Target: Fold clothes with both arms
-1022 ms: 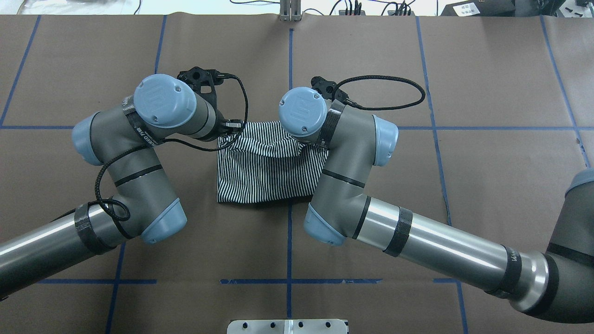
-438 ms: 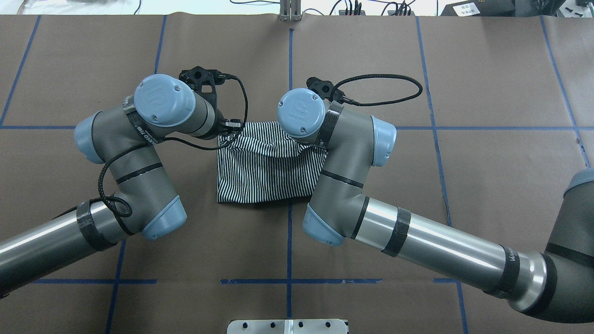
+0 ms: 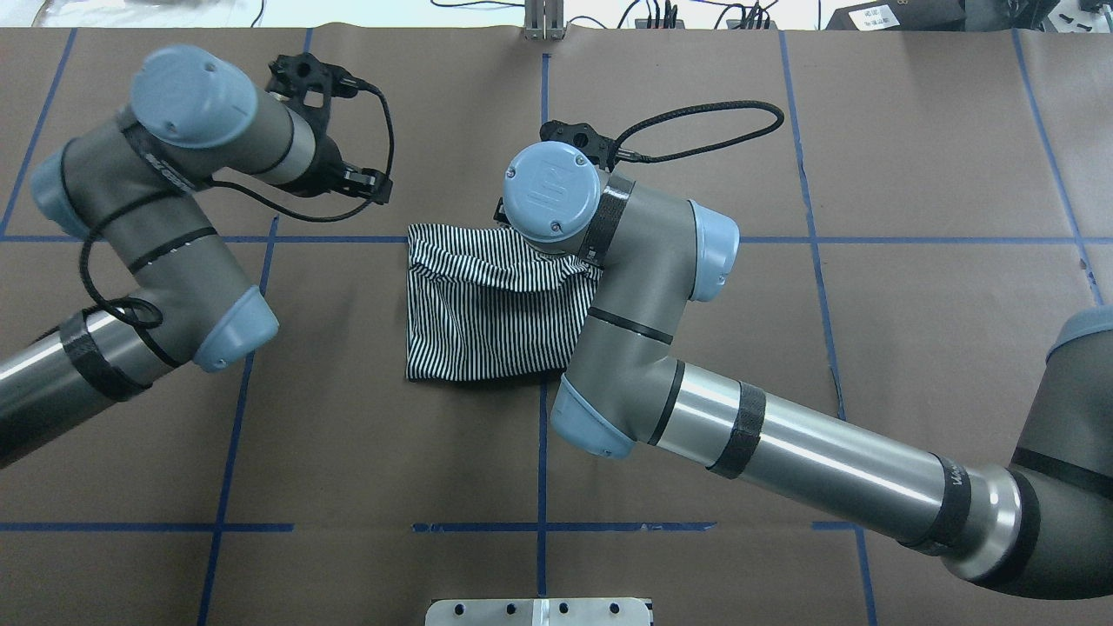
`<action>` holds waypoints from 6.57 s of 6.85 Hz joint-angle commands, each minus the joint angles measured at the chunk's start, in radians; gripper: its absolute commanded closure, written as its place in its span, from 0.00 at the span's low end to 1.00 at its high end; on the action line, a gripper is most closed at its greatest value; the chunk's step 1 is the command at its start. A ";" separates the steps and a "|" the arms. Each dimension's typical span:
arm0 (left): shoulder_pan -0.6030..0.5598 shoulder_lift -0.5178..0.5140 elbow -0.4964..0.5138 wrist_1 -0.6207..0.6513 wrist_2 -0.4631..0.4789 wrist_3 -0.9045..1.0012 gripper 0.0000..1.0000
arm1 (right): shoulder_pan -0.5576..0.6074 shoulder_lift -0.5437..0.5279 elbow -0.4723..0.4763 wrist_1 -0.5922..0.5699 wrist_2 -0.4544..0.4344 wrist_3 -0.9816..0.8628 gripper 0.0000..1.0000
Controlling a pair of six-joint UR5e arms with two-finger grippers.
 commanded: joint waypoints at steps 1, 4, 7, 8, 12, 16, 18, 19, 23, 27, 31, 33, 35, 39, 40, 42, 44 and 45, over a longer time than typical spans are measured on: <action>-0.040 0.033 0.004 -0.035 -0.036 0.070 0.00 | -0.087 -0.013 0.031 -0.002 -0.044 -0.119 0.00; -0.037 0.034 0.002 -0.035 -0.036 0.036 0.00 | -0.152 -0.018 -0.020 -0.004 -0.135 -0.307 0.00; -0.037 0.034 -0.003 -0.035 -0.036 0.036 0.00 | -0.115 -0.006 -0.102 0.007 -0.141 -0.334 0.00; -0.037 0.033 -0.003 -0.035 -0.036 0.036 0.00 | -0.086 0.006 -0.138 0.014 -0.140 -0.339 0.00; -0.035 0.036 -0.003 -0.033 -0.036 0.030 0.00 | 0.115 0.171 -0.417 0.142 -0.030 -0.386 0.00; 0.078 -0.008 0.010 -0.018 0.050 -0.169 0.00 | 0.240 0.163 -0.375 0.133 0.138 -0.496 0.00; 0.078 -0.002 0.008 -0.027 0.044 -0.163 0.00 | 0.168 0.117 -0.241 0.040 0.127 -0.483 0.00; 0.078 -0.004 0.008 -0.027 0.046 -0.162 0.00 | 0.123 0.112 -0.206 -0.005 0.088 -0.474 0.00; 0.077 -0.001 0.007 -0.032 0.044 -0.157 0.00 | 0.003 0.073 -0.204 -0.086 -0.064 -0.494 0.00; 0.077 -0.004 0.007 -0.032 0.044 -0.157 0.00 | 0.084 0.054 -0.212 -0.185 -0.061 -0.719 0.00; 0.084 -0.015 0.031 -0.019 0.050 -0.172 0.00 | 0.268 0.042 -0.262 0.028 0.114 -0.825 0.00; 0.168 -0.085 0.111 -0.016 0.132 -0.246 0.00 | 0.282 0.043 -0.247 0.031 0.161 -0.813 0.00; 0.185 -0.113 0.143 -0.018 0.147 -0.265 0.00 | 0.284 0.040 -0.245 0.031 0.172 -0.812 0.00; 0.164 -0.150 0.247 -0.025 0.150 -0.226 0.00 | 0.284 0.039 -0.245 0.031 0.172 -0.812 0.00; 0.134 -0.142 0.251 -0.027 0.150 -0.179 0.00 | 0.286 0.039 -0.245 0.031 0.172 -0.812 0.00; 0.081 -0.105 0.254 -0.033 0.148 -0.098 0.00 | 0.286 0.037 -0.241 0.031 0.172 -0.804 0.00; 0.035 -0.087 0.251 -0.065 0.142 -0.030 0.00 | 0.284 0.007 -0.174 0.028 0.188 -0.749 0.00; -0.015 -0.087 0.248 -0.070 0.122 0.058 0.00 | 0.260 -0.045 -0.076 0.019 0.225 -0.650 0.00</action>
